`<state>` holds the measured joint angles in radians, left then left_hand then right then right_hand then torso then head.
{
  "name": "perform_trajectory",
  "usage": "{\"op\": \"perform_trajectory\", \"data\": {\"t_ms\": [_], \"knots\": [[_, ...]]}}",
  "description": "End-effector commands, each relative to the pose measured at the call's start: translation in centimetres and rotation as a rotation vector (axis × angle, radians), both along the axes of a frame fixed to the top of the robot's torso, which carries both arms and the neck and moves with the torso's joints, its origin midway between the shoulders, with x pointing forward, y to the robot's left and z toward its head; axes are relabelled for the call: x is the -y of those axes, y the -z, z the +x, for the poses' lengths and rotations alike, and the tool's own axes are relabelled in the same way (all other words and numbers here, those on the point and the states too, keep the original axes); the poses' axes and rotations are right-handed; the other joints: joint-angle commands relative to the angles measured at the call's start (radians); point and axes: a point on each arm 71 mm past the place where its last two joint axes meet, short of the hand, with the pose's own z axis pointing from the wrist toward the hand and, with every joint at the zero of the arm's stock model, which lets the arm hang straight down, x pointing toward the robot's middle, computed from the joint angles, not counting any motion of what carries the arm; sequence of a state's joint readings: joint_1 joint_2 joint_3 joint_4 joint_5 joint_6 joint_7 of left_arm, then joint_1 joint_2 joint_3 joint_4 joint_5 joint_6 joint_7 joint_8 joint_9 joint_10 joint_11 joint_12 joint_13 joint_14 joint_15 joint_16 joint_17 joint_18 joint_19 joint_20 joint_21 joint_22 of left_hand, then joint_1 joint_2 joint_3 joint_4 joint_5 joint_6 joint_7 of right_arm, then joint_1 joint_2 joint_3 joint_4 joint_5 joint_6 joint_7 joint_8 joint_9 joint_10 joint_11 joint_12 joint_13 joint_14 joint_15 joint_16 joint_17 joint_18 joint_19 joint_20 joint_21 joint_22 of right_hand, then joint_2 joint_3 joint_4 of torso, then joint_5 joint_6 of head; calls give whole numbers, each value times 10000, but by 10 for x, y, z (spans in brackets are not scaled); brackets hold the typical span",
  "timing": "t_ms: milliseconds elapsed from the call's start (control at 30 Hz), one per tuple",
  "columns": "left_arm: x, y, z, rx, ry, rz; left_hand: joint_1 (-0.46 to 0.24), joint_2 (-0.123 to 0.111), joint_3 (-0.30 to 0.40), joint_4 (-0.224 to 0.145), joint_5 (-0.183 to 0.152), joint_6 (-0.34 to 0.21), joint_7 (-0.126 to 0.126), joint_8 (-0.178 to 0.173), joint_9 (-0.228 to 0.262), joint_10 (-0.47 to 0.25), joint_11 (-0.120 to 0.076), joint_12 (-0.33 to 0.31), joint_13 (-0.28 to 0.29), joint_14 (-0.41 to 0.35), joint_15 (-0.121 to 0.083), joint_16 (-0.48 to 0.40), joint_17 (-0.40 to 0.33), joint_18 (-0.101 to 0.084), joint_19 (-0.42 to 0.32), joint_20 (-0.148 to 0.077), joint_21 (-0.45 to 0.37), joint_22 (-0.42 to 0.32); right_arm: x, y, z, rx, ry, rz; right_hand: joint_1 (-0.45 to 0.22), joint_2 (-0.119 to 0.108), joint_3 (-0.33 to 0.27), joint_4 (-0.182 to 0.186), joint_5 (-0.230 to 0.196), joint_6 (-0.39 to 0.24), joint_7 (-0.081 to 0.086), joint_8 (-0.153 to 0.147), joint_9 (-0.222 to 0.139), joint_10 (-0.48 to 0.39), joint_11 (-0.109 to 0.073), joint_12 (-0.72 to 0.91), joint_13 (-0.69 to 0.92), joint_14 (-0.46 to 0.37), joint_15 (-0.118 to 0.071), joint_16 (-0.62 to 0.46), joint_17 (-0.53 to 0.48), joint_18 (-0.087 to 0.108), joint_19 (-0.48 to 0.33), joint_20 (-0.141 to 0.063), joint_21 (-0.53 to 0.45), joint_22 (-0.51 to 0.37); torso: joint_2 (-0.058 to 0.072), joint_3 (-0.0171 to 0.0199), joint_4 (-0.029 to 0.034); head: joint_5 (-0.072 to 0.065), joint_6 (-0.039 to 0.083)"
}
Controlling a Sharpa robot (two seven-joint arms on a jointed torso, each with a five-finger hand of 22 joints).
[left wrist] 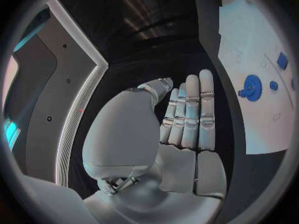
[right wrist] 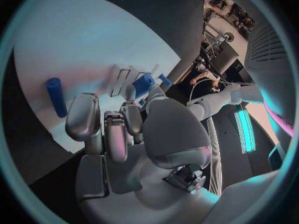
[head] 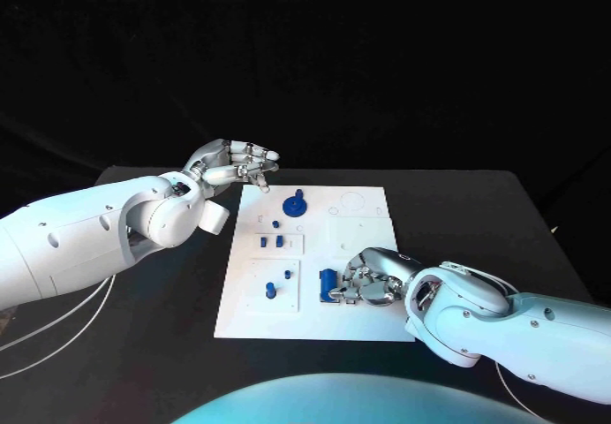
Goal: Assemble the parts on the task board
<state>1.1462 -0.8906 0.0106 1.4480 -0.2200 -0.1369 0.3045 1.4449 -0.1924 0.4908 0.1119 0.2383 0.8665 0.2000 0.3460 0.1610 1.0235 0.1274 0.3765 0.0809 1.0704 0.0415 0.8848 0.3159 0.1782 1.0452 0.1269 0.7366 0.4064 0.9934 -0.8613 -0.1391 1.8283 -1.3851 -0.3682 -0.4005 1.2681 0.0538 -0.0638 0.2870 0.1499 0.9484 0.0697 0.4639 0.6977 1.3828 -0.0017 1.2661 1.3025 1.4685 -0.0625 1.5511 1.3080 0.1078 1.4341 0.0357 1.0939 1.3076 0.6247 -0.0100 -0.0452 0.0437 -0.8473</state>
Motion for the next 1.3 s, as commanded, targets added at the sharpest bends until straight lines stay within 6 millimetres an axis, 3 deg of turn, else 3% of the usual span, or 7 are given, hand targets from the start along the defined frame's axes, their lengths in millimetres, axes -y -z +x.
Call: {"op": "perform_trajectory", "data": {"t_ms": [33, 300, 533, 733, 933, 1033, 1300], "knots": [[2, -1, 0, -15, 113, -100, -98, 7, -4, -60, 26, -76, 26, 8, -16, -79, 4, -41, 6, -50, 36, -64, 17, 51, -12, 11, -51, -16, 2, 2, 2, 59, 32, -255, 216, 106, 76, 0, 74, 46, -49, -62, -19, 124, -60, 85, 36, 940, -78, 67, 2208, -187, 71, 19, 76, 504, -1, -3, 18, -11, 0], [2, 0, 0, -71, 132, -80, -128, 36, 9, -51, 31, -97, 39, 1, -21, -99, 16, -44, 6, -36, 45, -59, 23, 50, 0, 18, -57, -22, 6, 4, 4, 22, 219, -260, 316, 79, 131, -2, 239, 42, -52, -84, -40, 123, -65, 82, 43, 943, -84, 72, 2225, -183, 66, 12, 46, 505, 12, -2, -1, 8, -31], [1, -1, -1, -55, 115, -80, -123, 42, 18, -60, 35, -104, 42, -1, -23, -106, 17, -45, 6, -35, 45, -59, 25, 52, 3, 18, -59, -24, 6, 3, 2, -188, 136, 20, 435, -434, -23, 20, 102, -17, 18, -143, -80, 14, -9, -56, -48, 939, -44, 68, 2216, -158, 11, 33, -149, 450, 14, 2, -15, 14, -78], [1, -1, -1, -48, 107, -80, -123, 42, 18, -60, 35, -104, 42, -1, -23, -106, 17, -45, 6, -35, 45, -59, 25, 52, 3, 18, -59, -24, 5, 2, 0, -276, -47, 138, 188, -682, -365, 22, -876, 13, 53, -102, -57, -3, 32, -69, -42, 934, -4, 60, 2198, -147, -4, 76, -239, 446, 7, -2, 3, 2, -101], [0, -1, -1, -37, 91, -79, -123, 42, 18, -60, 35, -104, 42, -1, -23, -106, 17, -45, 6, -35, 45, -59, 25, 52, 3, 18, -59, -24, 9, 0, -1, -158, 63, 253, 180, -698, -396, 20, -924, 13, 54, -96, -52, 2, 32, -60, -33, 933, -3, 58, 2191, -149, 1, 77, -227, 455, 5, 2, -3, 22, -110], [0, -1, -1, -18, 84, -86, -119, 50, 32, -75, 38, -115, 48, -3, -25, -116, 21, -44, 7, -33, 46, -61, 28, 53, 10, 19, -62, -26, 15, -2, 0, 62, 320, 389, 262, -553, -351, 6, -879, 10, 44, -91, -48, 14, 23, -45, -18, 937, -8, 64, 2212, -151, 13, 77, -214, 470, -12, 1, -18, 26, -97], [-1, -1, -1, 16, 52, -103, -119, 50, 32, -75, 38, -115, 48, -3, -25, -116, 21, -44, 7, -33, 46, -61, 28, 53, 10, 19, -62, -26, 46, -18, 8, 813, 1109, 303, 591, -412, -275, -25, -530, -51, 49, -149, -80, -51, 26, -145, -89, 938, -7, 65, 2219, -152, 25, 77, -226, 490, -9, -3, -35, -57, -33]]}}
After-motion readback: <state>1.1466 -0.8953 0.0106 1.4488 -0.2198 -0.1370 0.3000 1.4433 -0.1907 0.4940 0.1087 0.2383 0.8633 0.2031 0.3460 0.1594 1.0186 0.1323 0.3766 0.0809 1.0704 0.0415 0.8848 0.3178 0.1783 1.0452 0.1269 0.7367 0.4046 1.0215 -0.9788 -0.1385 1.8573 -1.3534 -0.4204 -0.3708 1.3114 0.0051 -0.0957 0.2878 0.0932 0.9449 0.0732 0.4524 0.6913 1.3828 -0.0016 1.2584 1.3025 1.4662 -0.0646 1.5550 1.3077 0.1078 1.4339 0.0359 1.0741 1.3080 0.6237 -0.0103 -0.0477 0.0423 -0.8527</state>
